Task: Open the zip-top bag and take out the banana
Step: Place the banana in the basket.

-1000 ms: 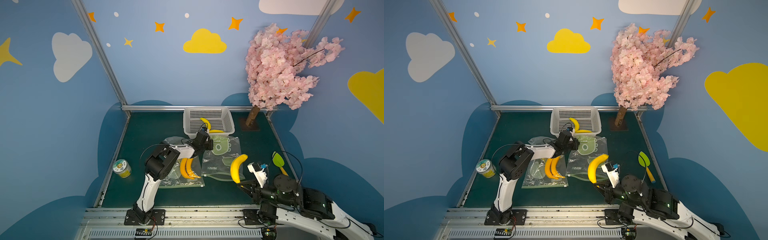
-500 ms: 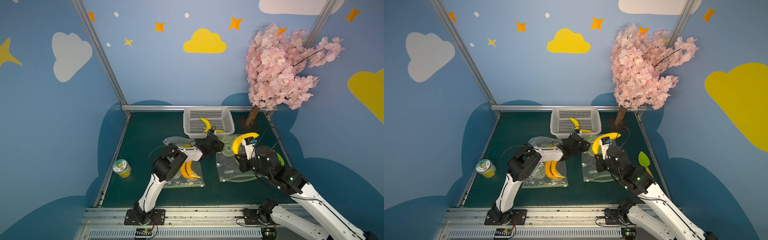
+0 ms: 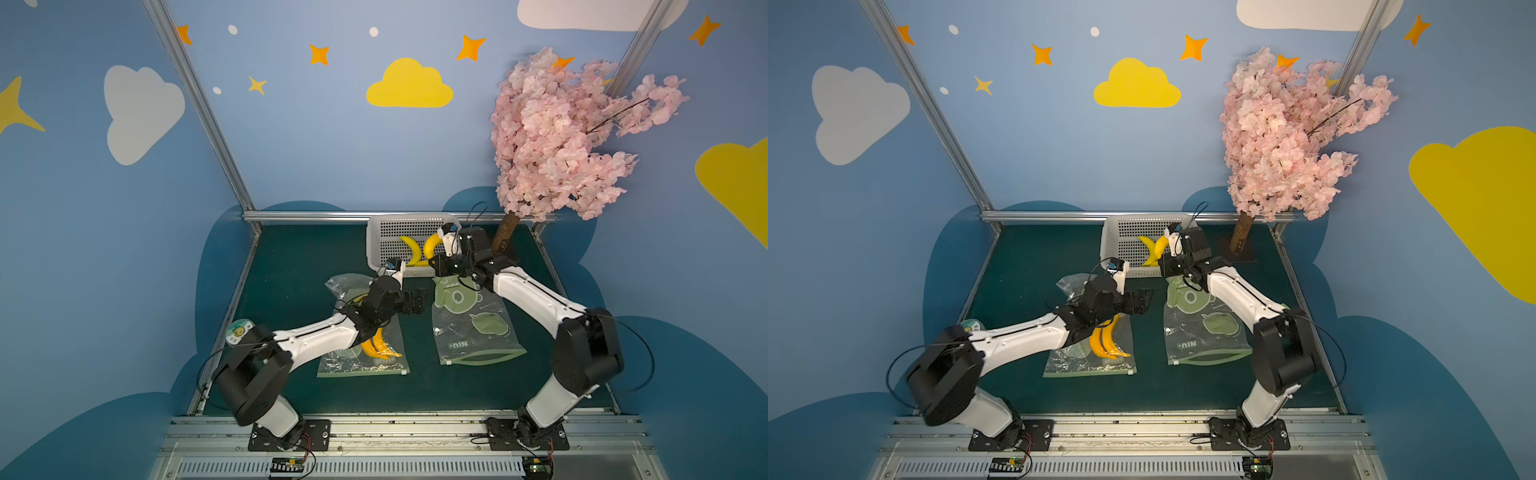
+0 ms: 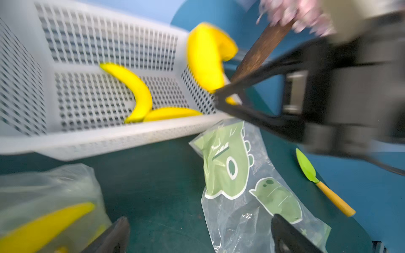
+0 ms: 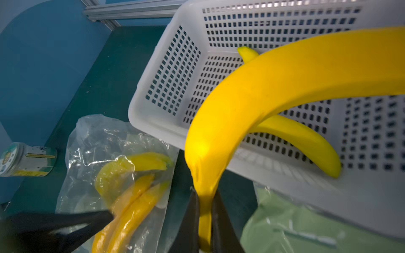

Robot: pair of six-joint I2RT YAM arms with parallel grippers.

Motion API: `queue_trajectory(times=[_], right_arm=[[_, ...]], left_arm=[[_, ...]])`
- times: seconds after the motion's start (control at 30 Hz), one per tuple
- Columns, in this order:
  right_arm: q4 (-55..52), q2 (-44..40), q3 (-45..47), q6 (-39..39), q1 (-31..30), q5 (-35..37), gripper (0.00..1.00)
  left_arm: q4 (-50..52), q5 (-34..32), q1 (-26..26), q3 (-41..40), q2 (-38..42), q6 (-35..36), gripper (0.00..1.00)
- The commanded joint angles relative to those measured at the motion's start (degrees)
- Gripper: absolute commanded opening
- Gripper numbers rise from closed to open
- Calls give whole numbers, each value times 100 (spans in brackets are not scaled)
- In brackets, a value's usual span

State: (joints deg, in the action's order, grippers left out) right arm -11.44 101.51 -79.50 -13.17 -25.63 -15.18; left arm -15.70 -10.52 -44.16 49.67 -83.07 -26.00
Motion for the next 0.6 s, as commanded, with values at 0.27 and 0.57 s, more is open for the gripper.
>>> queue_trajectory(times=[0.27, 0.57], right_arm=[[-283, 1561, -1500, -251, 107, -910, 39], [201, -820, 445, -121, -429, -561, 61]], left_arm=[[2755, -486, 88, -1711, 2700, 865, 92], [3256, -531, -110, -2189, 2869, 130, 67]])
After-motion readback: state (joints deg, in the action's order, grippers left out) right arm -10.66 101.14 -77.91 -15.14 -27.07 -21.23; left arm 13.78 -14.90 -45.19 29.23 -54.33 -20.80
